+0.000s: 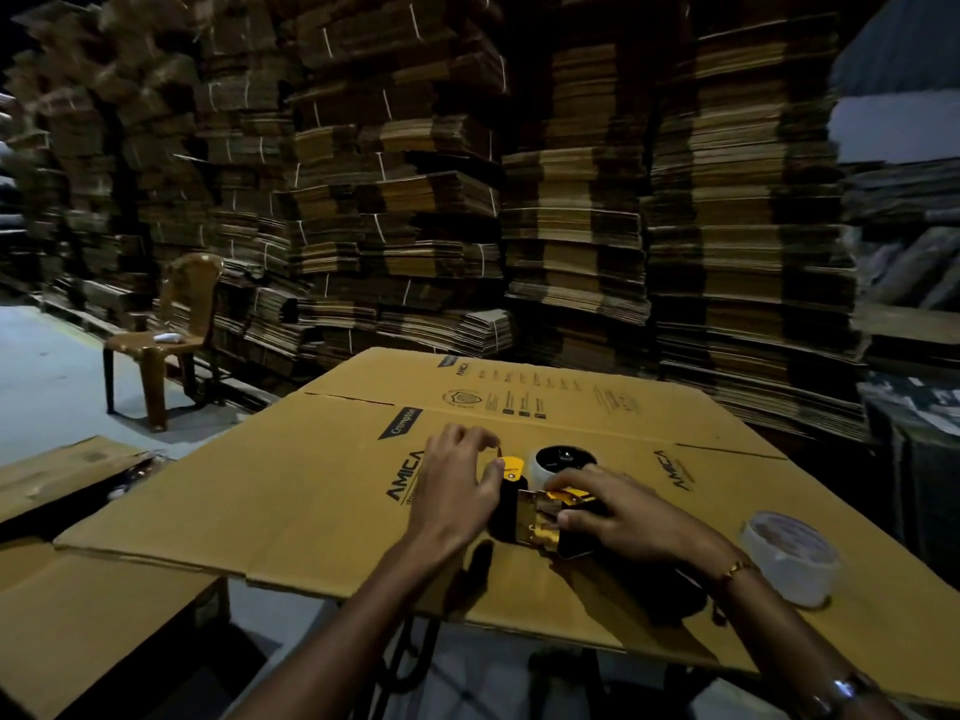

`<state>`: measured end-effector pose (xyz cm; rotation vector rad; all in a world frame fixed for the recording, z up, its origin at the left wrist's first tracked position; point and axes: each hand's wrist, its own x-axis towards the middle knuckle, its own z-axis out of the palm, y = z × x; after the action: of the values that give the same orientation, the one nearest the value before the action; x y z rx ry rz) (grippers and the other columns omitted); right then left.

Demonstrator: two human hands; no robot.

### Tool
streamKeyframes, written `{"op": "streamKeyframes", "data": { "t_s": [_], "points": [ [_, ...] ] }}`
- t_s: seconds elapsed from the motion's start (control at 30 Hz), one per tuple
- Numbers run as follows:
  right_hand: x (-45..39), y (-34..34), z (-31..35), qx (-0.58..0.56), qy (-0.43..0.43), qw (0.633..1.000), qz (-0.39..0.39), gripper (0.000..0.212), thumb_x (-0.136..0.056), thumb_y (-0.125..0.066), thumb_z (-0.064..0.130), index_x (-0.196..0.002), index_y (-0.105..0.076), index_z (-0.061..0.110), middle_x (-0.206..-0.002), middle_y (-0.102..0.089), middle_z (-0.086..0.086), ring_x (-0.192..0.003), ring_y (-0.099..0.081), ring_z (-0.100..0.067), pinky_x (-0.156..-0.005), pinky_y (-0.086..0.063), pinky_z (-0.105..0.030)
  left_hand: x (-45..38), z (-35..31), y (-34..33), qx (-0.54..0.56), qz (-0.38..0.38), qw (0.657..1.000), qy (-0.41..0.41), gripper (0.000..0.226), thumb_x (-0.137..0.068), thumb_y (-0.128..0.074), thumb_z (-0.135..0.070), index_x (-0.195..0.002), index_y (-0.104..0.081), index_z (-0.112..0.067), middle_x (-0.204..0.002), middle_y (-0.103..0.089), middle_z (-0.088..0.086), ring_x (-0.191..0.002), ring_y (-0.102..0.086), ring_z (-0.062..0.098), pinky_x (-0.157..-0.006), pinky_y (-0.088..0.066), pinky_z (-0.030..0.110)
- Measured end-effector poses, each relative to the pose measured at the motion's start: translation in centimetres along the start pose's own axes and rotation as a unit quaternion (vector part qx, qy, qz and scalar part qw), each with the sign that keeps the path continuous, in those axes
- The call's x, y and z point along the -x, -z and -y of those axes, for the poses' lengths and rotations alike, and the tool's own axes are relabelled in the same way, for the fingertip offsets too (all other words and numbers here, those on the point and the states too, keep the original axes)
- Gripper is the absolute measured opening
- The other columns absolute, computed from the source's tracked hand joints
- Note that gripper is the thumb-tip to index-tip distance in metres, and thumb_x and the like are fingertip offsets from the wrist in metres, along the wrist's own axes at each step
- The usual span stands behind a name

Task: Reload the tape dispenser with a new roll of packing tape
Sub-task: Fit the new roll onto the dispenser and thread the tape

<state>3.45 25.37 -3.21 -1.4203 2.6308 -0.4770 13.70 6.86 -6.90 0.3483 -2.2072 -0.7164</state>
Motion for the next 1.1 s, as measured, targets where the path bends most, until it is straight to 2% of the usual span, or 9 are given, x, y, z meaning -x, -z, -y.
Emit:
{"op": "streamKeyframes", "data": {
  "t_s": [0.2, 0.27, 0.43, 0.53, 0.6, 0.7, 0.77, 0.93, 1.1],
  "points": [
    [4.1, 0.4, 0.0, -0.017, 0.037, 0.998, 0.056, 0.030, -0.102, -0.051, 0.042, -0.122, -0.039, 0.061, -0.131, -0.049, 0.010, -0.121, -0.043, -0.008, -0.103, -0.039, -0.033, 1.0, -0.5, -0.8, 0.032, 0.154, 0.987, -0.025, 0.034, -0.101, -0.048, -0.038, -0.131, -0.056, -0.024, -0.129, -0.048, -0.007, -0.119, -0.044, 0.011, -0.098, -0.041, 0.030],
    [4.9, 0.1, -0.3, -0.002, 0.050, 0.998, 0.047, 0.030, -0.102, -0.050, 0.045, -0.120, -0.036, 0.064, -0.129, -0.050, 0.012, -0.120, -0.043, -0.006, -0.105, -0.039, -0.035, 1.5, -0.7, -1.2, 0.070, 0.164, 0.984, -0.023, 0.032, -0.103, -0.046, -0.036, -0.128, -0.060, -0.021, -0.123, -0.046, -0.007, -0.113, -0.049, 0.009, -0.096, -0.046, 0.028],
    [5.6, -0.6, -0.8, 0.002, 0.078, 0.997, 0.028, 0.022, -0.102, -0.047, 0.047, -0.119, -0.046, 0.061, -0.121, -0.052, 0.012, -0.117, -0.046, -0.010, -0.103, -0.041, -0.041, 2.0, -0.6, -1.9, 0.067, 0.168, 0.983, -0.029, 0.032, -0.105, -0.039, -0.033, -0.123, -0.063, -0.021, -0.121, -0.046, -0.007, -0.110, -0.053, 0.011, -0.096, -0.049, 0.044],
    [6.3, -0.4, -0.8, -0.057, 0.085, 0.994, 0.024, 0.028, -0.099, -0.046, 0.052, -0.119, -0.046, 0.071, -0.129, -0.052, 0.018, -0.122, -0.046, 0.003, -0.101, -0.041, -0.024, 2.1, -0.5, -1.8, 0.087, 0.170, 0.981, -0.026, 0.034, -0.105, -0.039, -0.036, -0.125, -0.062, -0.021, -0.122, -0.048, -0.007, -0.112, -0.055, 0.011, -0.097, -0.049, 0.045],
    [6.9, 0.3, -1.2, -0.146, 0.067, 0.987, -0.016, 0.031, -0.094, -0.047, 0.056, -0.122, -0.048, 0.071, -0.129, -0.052, 0.026, -0.113, -0.049, 0.015, -0.091, -0.043, -0.014, 2.3, -0.4, -1.6, 0.092, 0.170, 0.981, -0.032, 0.035, -0.105, -0.040, -0.038, -0.129, -0.060, -0.023, -0.124, -0.049, -0.008, -0.114, -0.055, 0.011, -0.098, -0.049, 0.045],
    [6.4, 0.9, -3.5, -0.215, 0.029, 0.965, -0.148, 0.023, -0.097, -0.051, 0.049, -0.116, -0.059, 0.059, -0.122, -0.061, 0.015, -0.102, -0.060, 0.006, -0.085, -0.054, -0.027, 2.7, -0.5, -1.4, 0.083, 0.155, 0.983, -0.045, 0.035, -0.104, -0.042, -0.041, -0.132, -0.058, -0.029, -0.128, -0.049, -0.009, -0.120, -0.050, 0.009, -0.101, -0.047, 0.043],
    [5.5, 0.8, -4.9, -0.210, 0.004, 0.961, -0.182, 0.021, -0.100, -0.056, 0.040, -0.114, -0.058, 0.055, -0.124, -0.059, 0.013, -0.109, -0.059, -0.001, -0.083, -0.054, -0.028, 2.9, -0.9, -1.3, 0.058, 0.138, 0.987, -0.058, 0.034, -0.102, -0.043, -0.044, -0.130, -0.059, -0.032, -0.132, -0.048, -0.009, -0.123, -0.046, 0.010, -0.102, -0.045, 0.042],
    [3.3, 0.0, -6.1, -0.251, -0.008, 0.963, -0.092, 0.051, -0.096, -0.066, 0.025, -0.124, -0.041, 0.060, -0.144, -0.032, 0.010, -0.136, -0.044, -0.020, -0.101, -0.048, -0.038, 3.0, -3.1, -1.2, -0.095, 0.137, 0.981, -0.105, 0.035, -0.098, -0.048, -0.050, -0.120, -0.066, -0.030, -0.147, -0.041, -0.007, -0.137, -0.029, 0.015, -0.106, -0.038, 0.041],
    [2.4, -0.9, -6.3, -0.318, 0.012, 0.945, -0.071, 0.049, -0.094, -0.069, 0.027, -0.124, -0.053, 0.062, -0.151, -0.034, 0.013, -0.138, -0.041, -0.016, -0.099, -0.046, -0.024, 2.4, -4.7, -1.8, -0.264, 0.183, 0.940, -0.119, 0.038, -0.091, -0.059, -0.050, -0.116, -0.069, -0.024, -0.158, -0.031, 0.001, -0.147, -0.017, 0.026, -0.116, -0.023, 0.058]
  ]
}}
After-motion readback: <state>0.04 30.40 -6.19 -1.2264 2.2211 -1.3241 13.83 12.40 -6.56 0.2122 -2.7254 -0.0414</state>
